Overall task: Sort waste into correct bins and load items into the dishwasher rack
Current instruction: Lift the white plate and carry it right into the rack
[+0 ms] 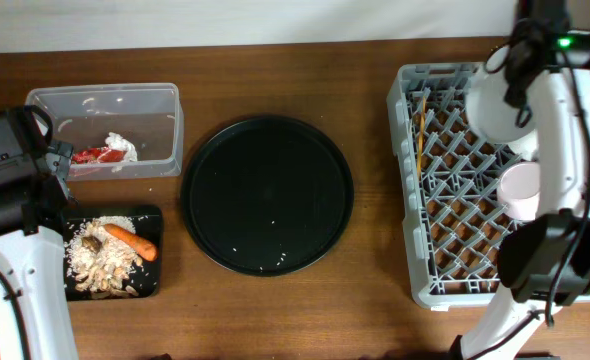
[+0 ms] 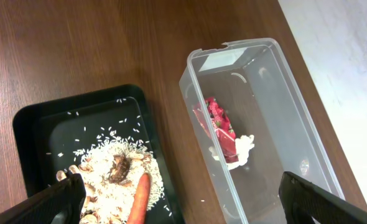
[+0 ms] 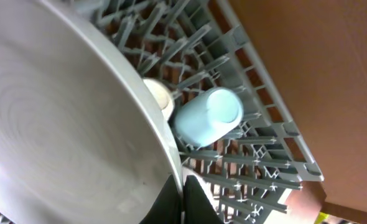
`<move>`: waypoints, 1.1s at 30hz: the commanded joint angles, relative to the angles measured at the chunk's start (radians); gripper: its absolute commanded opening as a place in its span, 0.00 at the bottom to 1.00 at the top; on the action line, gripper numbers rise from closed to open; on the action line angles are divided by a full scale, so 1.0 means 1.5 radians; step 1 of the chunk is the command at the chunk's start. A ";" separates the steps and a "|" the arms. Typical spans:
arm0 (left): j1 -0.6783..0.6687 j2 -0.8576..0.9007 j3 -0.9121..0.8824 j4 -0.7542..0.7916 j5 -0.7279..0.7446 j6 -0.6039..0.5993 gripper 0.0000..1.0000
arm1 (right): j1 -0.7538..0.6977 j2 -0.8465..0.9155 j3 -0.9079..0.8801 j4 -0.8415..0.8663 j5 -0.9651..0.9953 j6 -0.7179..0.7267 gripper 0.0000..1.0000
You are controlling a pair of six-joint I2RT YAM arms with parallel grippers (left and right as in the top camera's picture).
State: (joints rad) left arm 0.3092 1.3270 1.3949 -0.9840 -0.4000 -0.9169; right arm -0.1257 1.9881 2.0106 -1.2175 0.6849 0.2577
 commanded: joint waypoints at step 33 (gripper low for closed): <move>0.002 0.000 -0.001 0.001 -0.004 -0.006 0.99 | 0.098 -0.010 -0.046 0.012 0.045 0.019 0.99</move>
State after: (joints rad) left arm 0.3092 1.3270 1.3949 -0.9836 -0.4000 -0.9165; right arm -0.0029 1.9938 1.8832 -1.1603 0.7757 0.2111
